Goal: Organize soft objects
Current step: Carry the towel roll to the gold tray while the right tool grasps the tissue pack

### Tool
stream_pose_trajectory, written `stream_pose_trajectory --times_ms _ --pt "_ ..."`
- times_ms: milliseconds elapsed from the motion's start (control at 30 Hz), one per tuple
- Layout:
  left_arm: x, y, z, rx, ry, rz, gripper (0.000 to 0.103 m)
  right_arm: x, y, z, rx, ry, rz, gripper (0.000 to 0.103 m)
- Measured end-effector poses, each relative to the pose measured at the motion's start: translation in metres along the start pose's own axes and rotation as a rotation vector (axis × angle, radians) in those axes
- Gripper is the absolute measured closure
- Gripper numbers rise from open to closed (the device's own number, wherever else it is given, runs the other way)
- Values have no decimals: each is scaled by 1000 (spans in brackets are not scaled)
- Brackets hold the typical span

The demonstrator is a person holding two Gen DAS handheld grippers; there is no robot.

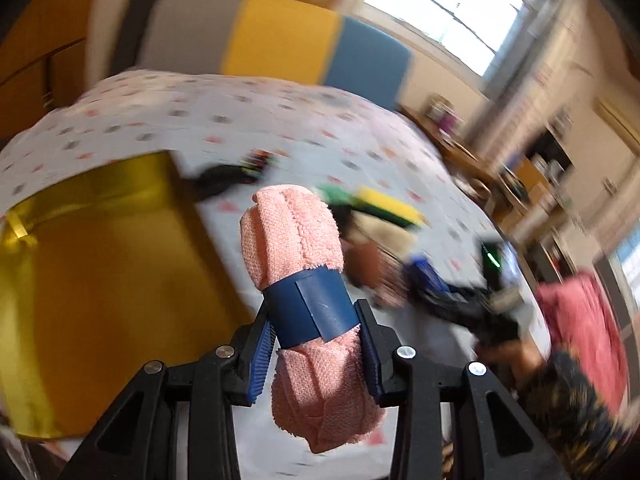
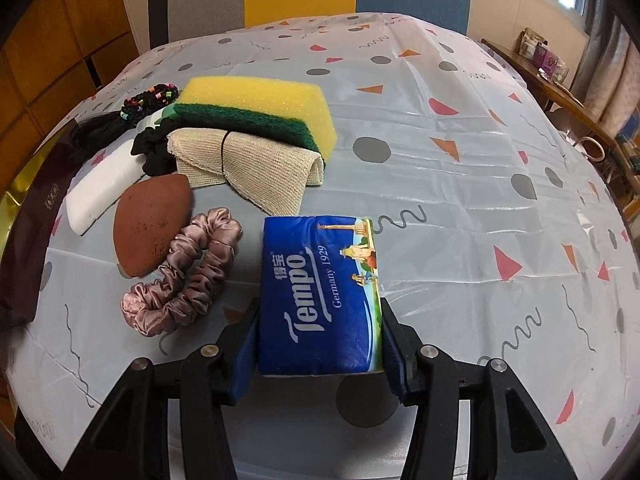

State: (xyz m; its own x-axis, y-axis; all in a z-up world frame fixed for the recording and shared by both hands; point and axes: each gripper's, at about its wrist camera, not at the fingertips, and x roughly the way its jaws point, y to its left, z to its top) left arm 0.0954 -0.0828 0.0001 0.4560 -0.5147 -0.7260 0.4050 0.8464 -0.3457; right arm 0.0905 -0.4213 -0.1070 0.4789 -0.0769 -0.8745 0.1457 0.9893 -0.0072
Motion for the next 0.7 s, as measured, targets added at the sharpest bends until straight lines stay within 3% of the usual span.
stream_pose_trajectory --times_ms 100,333,633,700 --pt "2 59 20 -75 -4 133 65 1 0 1 2 2 -2 49" --pt "29 178 50 -222 71 372 65 1 0 1 0 1 -5 49" --pt "55 245 61 -210 141 564 62 1 -1 0 3 -3 -4 49" --pt "56 253 61 -211 154 558 62 1 -1 0 6 -4 1 49"
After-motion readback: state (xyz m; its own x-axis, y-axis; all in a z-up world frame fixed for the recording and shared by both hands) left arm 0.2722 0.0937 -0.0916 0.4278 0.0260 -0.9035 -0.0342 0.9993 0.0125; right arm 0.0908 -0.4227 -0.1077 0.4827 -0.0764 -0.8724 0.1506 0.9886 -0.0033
